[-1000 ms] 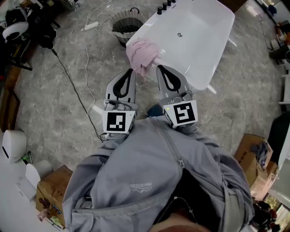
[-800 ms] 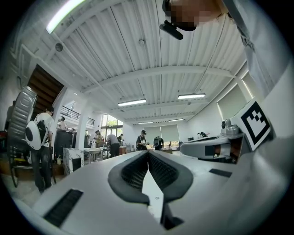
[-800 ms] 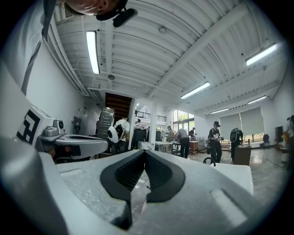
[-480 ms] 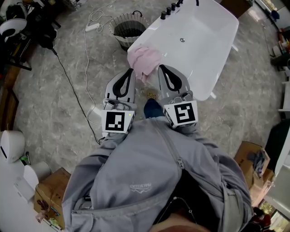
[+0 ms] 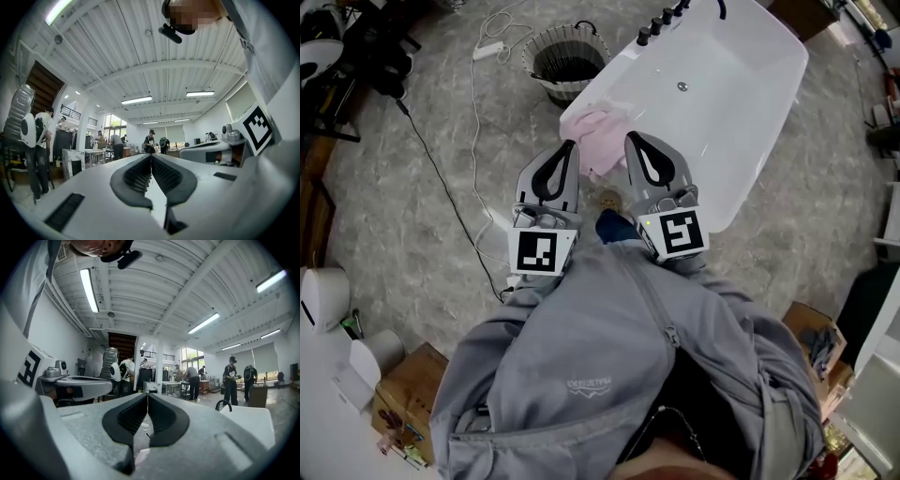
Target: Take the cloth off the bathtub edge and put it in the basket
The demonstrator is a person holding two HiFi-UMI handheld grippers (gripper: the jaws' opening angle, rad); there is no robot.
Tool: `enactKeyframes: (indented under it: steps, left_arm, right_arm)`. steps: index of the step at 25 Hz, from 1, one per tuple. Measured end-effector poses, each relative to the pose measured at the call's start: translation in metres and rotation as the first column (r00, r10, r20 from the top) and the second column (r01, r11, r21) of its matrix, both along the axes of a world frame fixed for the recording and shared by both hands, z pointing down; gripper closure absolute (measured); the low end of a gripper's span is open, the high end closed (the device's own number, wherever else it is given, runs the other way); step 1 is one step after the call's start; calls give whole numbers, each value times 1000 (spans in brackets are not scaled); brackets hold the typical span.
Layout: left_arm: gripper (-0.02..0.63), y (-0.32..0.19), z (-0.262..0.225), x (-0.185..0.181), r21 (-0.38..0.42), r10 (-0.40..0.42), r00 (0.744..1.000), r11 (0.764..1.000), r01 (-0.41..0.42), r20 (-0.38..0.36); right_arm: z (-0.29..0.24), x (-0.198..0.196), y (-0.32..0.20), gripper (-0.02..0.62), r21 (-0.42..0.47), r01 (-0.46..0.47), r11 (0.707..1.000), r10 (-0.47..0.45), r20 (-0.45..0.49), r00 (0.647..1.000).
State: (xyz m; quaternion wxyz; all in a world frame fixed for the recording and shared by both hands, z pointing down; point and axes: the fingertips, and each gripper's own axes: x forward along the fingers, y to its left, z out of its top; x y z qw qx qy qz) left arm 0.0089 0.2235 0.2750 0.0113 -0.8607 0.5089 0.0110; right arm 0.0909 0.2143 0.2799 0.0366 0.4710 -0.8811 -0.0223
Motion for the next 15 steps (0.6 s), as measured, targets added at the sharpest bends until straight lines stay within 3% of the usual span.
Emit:
enactKeyframes:
  steps: [15]
  left_arm:
    - [598,-93,10,24,-18,-38,999,999,38,21]
  right_arm:
    - [17,24,-101,591,-56,62,996,-61,15,998]
